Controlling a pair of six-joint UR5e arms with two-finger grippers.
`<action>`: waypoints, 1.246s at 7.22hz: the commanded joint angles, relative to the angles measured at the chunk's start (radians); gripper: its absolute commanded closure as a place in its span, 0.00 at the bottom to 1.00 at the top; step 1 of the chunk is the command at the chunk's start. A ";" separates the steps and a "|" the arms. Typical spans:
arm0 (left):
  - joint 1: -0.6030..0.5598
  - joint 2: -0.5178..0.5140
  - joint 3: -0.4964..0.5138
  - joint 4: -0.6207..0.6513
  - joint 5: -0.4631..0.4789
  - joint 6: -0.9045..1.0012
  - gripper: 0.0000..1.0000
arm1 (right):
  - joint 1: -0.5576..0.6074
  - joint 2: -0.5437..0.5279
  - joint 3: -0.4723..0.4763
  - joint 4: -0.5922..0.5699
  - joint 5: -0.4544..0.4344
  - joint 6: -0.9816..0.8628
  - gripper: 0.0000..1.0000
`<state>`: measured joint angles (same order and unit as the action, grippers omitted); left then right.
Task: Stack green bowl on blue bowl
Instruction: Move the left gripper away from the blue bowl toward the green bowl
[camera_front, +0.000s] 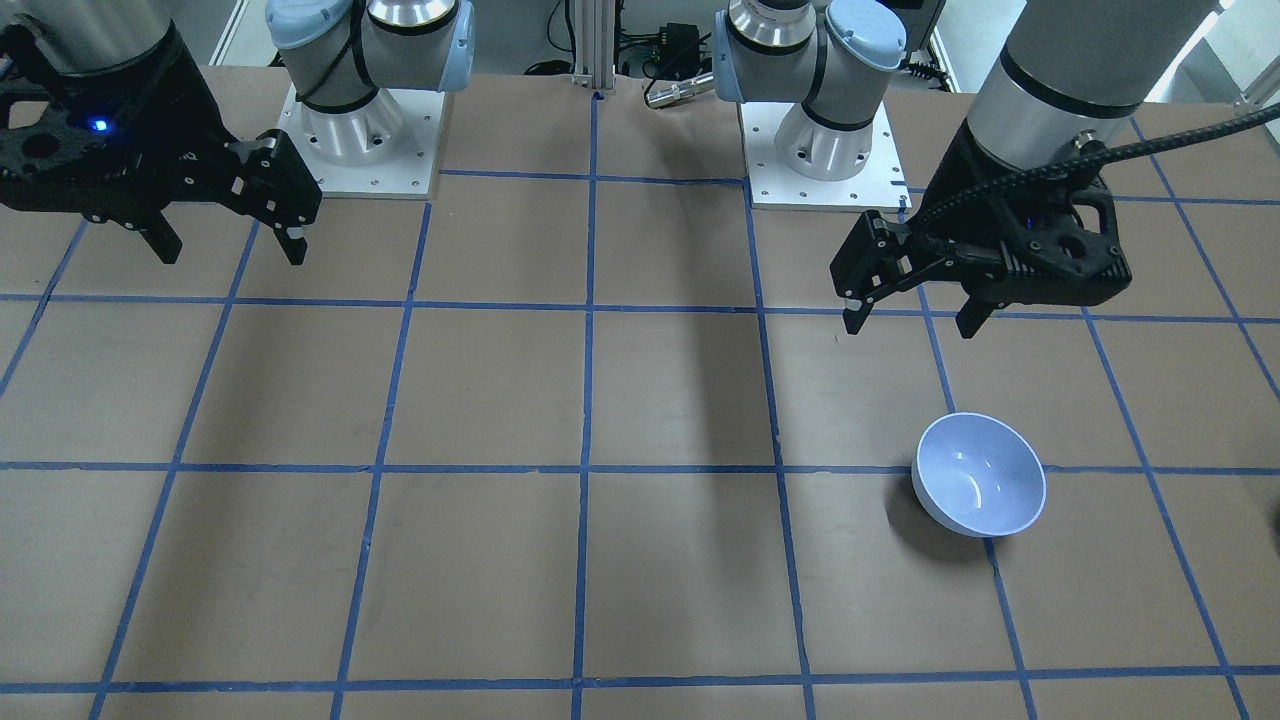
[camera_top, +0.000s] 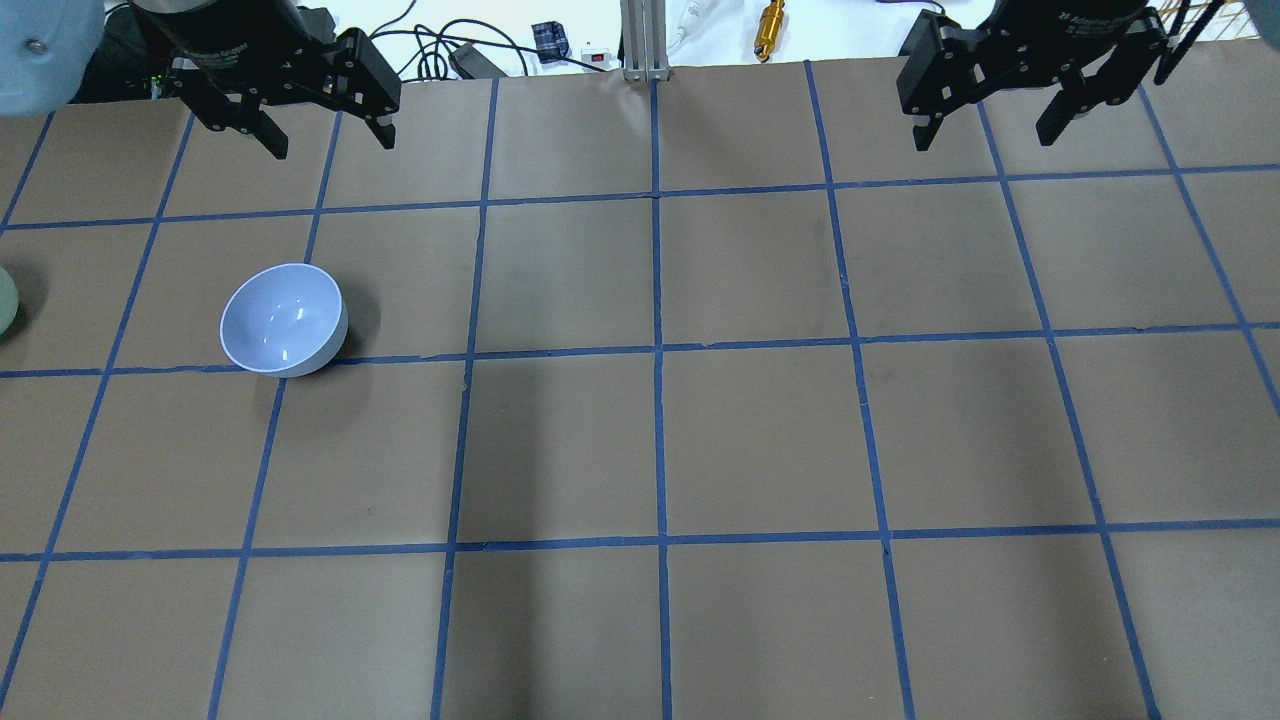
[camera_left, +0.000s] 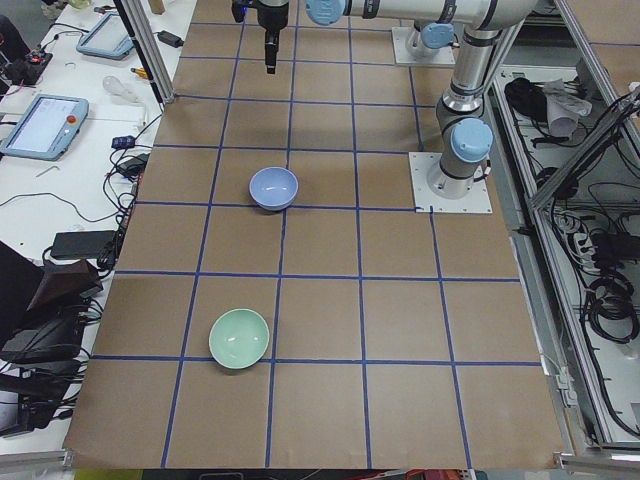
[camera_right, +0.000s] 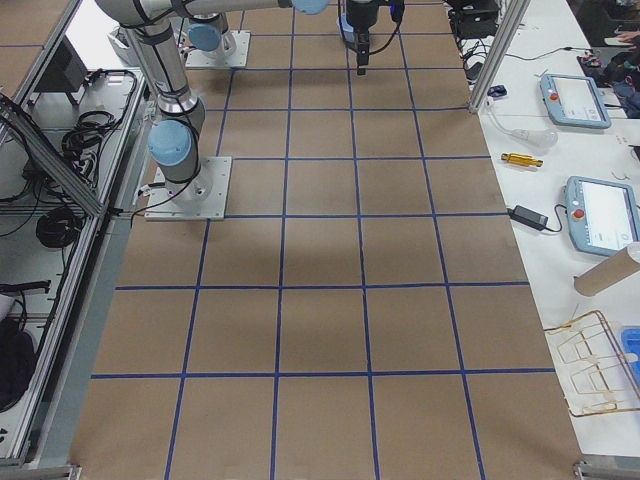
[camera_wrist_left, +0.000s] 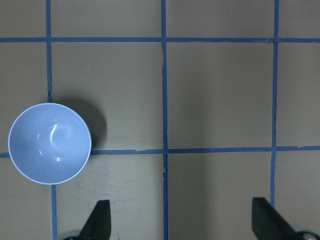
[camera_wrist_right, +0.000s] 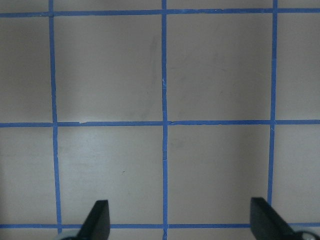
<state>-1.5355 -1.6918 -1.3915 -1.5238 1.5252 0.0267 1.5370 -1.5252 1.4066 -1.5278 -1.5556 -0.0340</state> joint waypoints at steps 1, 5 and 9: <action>0.000 0.006 -0.004 -0.006 0.003 0.012 0.00 | 0.000 0.000 0.000 0.000 -0.001 -0.001 0.00; 0.252 0.020 -0.001 -0.183 0.010 0.559 0.00 | 0.000 0.000 0.000 0.000 -0.001 -0.001 0.00; 0.633 -0.135 -0.004 -0.020 0.117 1.379 0.00 | 0.000 0.000 0.000 0.000 -0.001 -0.001 0.00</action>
<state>-0.9957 -1.7644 -1.3959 -1.6328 1.6096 1.1661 1.5370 -1.5248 1.4067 -1.5279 -1.5570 -0.0353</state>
